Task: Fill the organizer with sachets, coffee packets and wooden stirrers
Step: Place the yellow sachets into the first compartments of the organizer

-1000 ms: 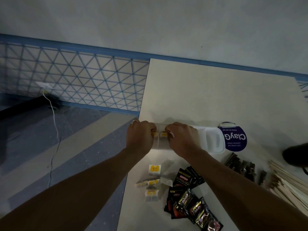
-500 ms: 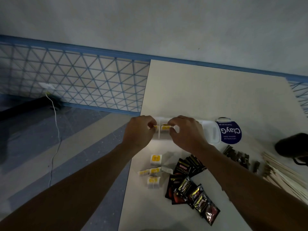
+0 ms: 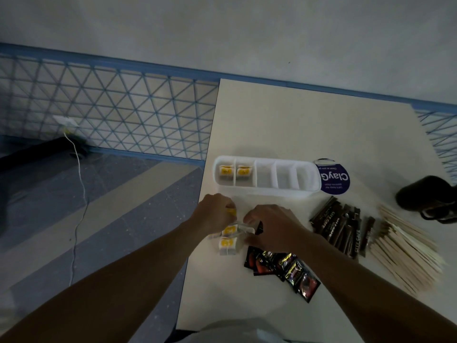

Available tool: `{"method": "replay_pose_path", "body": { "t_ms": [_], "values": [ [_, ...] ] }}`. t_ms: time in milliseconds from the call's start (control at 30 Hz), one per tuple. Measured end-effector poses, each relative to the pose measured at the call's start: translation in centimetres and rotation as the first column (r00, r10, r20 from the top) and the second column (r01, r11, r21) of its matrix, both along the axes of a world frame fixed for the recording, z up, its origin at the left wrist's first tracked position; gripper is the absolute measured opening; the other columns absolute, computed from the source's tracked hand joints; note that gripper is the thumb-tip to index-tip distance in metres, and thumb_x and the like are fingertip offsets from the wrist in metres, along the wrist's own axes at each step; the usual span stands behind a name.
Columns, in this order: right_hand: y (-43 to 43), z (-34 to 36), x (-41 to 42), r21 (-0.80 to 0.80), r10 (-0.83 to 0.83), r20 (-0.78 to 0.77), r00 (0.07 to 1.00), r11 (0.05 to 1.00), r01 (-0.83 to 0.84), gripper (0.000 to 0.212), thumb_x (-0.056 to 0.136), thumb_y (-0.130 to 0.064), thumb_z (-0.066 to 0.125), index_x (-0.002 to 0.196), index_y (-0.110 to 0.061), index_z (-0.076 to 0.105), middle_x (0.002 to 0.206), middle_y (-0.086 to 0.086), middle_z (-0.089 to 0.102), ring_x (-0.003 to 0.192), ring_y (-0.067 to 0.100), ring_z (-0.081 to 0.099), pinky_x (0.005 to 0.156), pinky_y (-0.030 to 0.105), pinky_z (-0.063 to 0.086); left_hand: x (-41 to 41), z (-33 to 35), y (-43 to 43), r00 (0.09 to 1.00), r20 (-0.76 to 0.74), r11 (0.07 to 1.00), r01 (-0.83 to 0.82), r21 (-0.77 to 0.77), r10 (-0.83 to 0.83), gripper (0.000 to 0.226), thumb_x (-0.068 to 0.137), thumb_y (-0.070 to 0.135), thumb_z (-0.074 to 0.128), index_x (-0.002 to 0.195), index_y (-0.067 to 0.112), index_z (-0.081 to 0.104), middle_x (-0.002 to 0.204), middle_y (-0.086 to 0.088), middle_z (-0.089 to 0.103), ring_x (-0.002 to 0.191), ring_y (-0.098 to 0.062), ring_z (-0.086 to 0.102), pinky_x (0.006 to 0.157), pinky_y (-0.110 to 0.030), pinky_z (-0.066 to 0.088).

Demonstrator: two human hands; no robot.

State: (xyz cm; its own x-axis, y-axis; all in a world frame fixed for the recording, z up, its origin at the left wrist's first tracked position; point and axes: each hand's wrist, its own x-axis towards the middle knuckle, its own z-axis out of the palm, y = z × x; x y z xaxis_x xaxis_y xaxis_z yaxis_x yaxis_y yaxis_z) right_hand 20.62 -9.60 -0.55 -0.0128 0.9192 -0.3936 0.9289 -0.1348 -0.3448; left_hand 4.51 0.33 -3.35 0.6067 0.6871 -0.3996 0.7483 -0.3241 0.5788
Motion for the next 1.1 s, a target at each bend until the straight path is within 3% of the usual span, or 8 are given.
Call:
{"method": "replay_pose_path", "body": {
  "t_ms": [167, 467, 633, 767, 967, 1100],
  "values": [
    [-0.2, -0.8, -0.8, 0.042, -0.002, 0.054, 0.999, 0.999, -0.001, 0.029, 0.087, -0.033, 0.064, 0.115, -0.03, 0.07, 0.113, -0.007, 0.069, 0.104, 0.02, 0.065, 0.087, 0.034, 0.054, -0.4, -0.7, -0.6, 0.996, 0.007, 0.992, -0.086, 0.091, 0.085, 0.02, 0.089, 0.023, 0.065, 0.105, 0.018, 0.075, 0.101, -0.005, 0.074, 0.095, -0.025, 0.068, 0.084, -0.035, 0.056],
    [1.2, -1.1, -0.9, 0.15, -0.072, 0.067, 0.995, 0.987, 0.061, 0.026, 0.097, -0.029, 0.052, 0.112, -0.03, 0.073, 0.103, -0.005, 0.071, 0.09, 0.019, 0.064, 0.075, 0.03, 0.048, -3.0, -0.3, -0.1, 0.973, 0.105, 0.964, -0.219, 0.154, 0.204, 0.018, 0.089, 0.019, 0.064, 0.102, 0.016, 0.076, 0.099, -0.004, 0.074, 0.092, -0.021, 0.068, 0.083, -0.032, 0.054],
    [2.1, -1.2, -1.3, 0.206, -0.091, -0.005, 0.996, 0.974, 0.09, 0.02, 0.096, -0.027, 0.055, 0.098, -0.023, 0.075, 0.088, -0.004, 0.071, 0.078, 0.018, 0.062, 0.065, 0.028, 0.042, -4.7, -0.2, 0.1, 0.978, 0.069, 0.97, -0.205, 0.127, 0.198, 0.019, 0.09, 0.021, 0.065, 0.104, 0.016, 0.076, 0.101, -0.004, 0.074, 0.091, -0.019, 0.069, 0.086, -0.033, 0.054],
    [2.4, -1.6, -2.1, 0.148, -0.04, -0.069, 0.997, 0.988, 0.05, 0.024, 0.099, -0.025, 0.054, 0.105, -0.02, 0.076, 0.095, 0.0, 0.075, 0.084, 0.02, 0.067, 0.076, 0.033, 0.055, -5.3, 0.0, -0.4, 0.979, 0.065, 0.976, -0.2, 0.082, 0.195, 0.019, 0.092, 0.02, 0.063, 0.105, 0.013, 0.075, 0.098, -0.005, 0.075, 0.082, -0.019, 0.07, 0.082, -0.03, 0.056],
    [2.5, -1.7, -2.8, 0.084, -0.03, -0.142, 0.989, 0.996, 0.043, 0.023, 0.097, -0.024, 0.056, 0.109, -0.019, 0.075, 0.102, 0.001, 0.075, 0.088, 0.019, 0.069, 0.081, 0.031, 0.053, -5.6, 0.3, -0.9, 0.984, 0.068, 0.984, -0.171, 0.05, 0.167, 0.022, 0.094, 0.023, 0.061, 0.106, 0.011, 0.074, 0.099, -0.006, 0.075, 0.076, -0.011, 0.067, 0.075, -0.02, 0.05],
    [2.8, -1.1, -2.9, 0.003, -0.04, -0.175, 0.984, 0.999, 0.041, 0.034, 0.093, -0.034, 0.062, 0.121, -0.017, 0.069, 0.114, -0.002, 0.072, 0.094, 0.014, 0.066, 0.087, 0.032, 0.053, -5.7, 0.9, -0.7, 0.996, 0.02, 0.996, -0.087, 0.003, 0.087, 0.038, 0.093, 0.043, 0.059, 0.116, 0.014, 0.07, 0.108, -0.003, 0.072, 0.095, -0.018, 0.068, 0.086, -0.031, 0.051]
  ]
}}
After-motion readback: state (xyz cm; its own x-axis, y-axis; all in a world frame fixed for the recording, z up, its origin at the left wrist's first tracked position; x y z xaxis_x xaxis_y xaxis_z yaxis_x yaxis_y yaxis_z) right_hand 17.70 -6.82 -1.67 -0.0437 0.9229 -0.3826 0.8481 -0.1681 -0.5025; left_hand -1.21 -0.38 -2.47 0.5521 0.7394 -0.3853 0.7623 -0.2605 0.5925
